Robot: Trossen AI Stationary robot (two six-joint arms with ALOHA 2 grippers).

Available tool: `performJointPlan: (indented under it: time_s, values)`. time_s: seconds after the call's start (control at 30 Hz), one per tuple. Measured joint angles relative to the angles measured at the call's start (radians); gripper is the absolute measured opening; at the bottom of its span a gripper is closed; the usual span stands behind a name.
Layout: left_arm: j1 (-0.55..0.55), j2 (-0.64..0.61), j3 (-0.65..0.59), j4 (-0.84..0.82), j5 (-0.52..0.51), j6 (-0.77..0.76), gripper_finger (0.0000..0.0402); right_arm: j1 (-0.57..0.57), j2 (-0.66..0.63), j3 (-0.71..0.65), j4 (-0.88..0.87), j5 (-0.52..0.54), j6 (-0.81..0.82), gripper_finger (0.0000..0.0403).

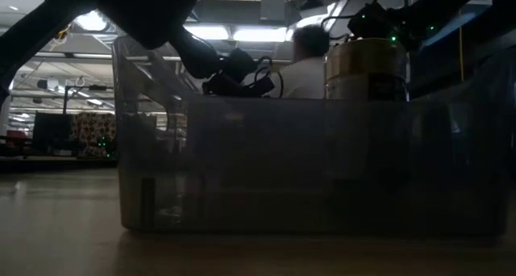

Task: Sort spices by type
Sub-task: Put the top golden seasoning bottle into the black bin

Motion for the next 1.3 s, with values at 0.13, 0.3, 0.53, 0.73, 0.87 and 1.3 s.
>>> performJointPlan:
  time_s: [0.13,0.3,0.53,0.73,0.87,1.3]
  values:
    - [-0.004,0.010,0.001,-0.021,0.000,0.038,0.0288,0.000,0.000,0.000,0.000,0.000,0.000,0.0337]
    - [-0.005,0.017,0.002,-0.017,0.000,0.044,0.0288,0.000,0.000,0.000,0.000,0.000,0.000,0.0337]
    - [-0.006,0.017,0.000,-0.009,0.001,0.054,0.0266,0.000,0.000,0.000,0.000,0.000,0.000,0.0337]
    - [-0.008,0.014,0.000,-0.013,0.000,0.072,0.0258,0.000,0.000,0.000,0.000,0.000,0.000,0.0337]
    - [-0.012,-0.009,-0.002,-0.035,-0.027,0.082,0.0258,0.000,0.000,0.000,0.000,0.000,0.000,0.0337]
    - [-0.070,-0.185,-0.002,-0.141,-0.130,0.123,0.0257,0.000,0.000,0.000,-0.001,0.000,0.016,0.0337]
